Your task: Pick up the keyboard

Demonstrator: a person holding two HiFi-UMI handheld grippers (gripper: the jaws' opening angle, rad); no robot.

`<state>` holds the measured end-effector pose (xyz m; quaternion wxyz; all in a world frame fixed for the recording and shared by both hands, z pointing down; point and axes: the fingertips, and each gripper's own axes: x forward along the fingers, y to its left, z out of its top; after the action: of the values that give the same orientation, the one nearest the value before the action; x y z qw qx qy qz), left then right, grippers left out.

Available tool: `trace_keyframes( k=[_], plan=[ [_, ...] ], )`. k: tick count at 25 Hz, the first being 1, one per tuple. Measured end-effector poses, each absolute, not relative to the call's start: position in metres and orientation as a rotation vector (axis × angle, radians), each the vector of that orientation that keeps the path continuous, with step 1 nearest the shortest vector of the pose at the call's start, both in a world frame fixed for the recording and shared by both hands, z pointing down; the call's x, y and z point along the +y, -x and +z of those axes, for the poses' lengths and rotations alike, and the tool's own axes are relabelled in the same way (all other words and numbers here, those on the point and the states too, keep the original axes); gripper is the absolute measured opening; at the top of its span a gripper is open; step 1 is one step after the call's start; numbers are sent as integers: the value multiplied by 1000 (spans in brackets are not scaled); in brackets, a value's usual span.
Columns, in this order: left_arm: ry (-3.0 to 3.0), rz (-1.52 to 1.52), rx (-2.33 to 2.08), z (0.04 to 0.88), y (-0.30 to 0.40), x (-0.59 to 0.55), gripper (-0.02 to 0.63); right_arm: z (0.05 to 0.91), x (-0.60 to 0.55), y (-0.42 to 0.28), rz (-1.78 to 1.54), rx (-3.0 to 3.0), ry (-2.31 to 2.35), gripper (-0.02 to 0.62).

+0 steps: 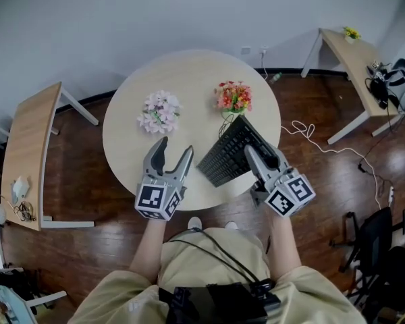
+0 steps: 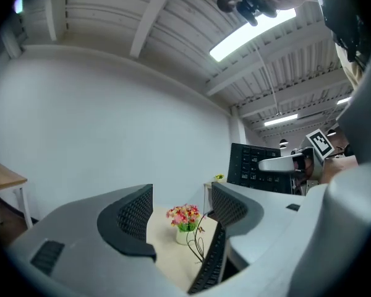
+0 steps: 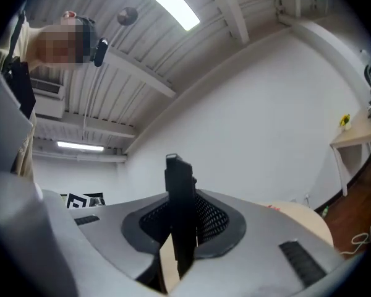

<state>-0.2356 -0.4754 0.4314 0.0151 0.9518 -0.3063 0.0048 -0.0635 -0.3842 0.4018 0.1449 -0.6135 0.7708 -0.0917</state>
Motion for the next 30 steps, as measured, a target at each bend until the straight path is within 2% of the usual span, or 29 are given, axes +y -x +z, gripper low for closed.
trace_keyframes(
  k=[8,30],
  plan=[
    [-3034,-100,-984,376,234,-473,282,345,-391,74,22,2241,1968,86],
    [-3057,-103,-987,364,239,-464,282,339,-387,76,14,2164,2069,84]
  ],
)
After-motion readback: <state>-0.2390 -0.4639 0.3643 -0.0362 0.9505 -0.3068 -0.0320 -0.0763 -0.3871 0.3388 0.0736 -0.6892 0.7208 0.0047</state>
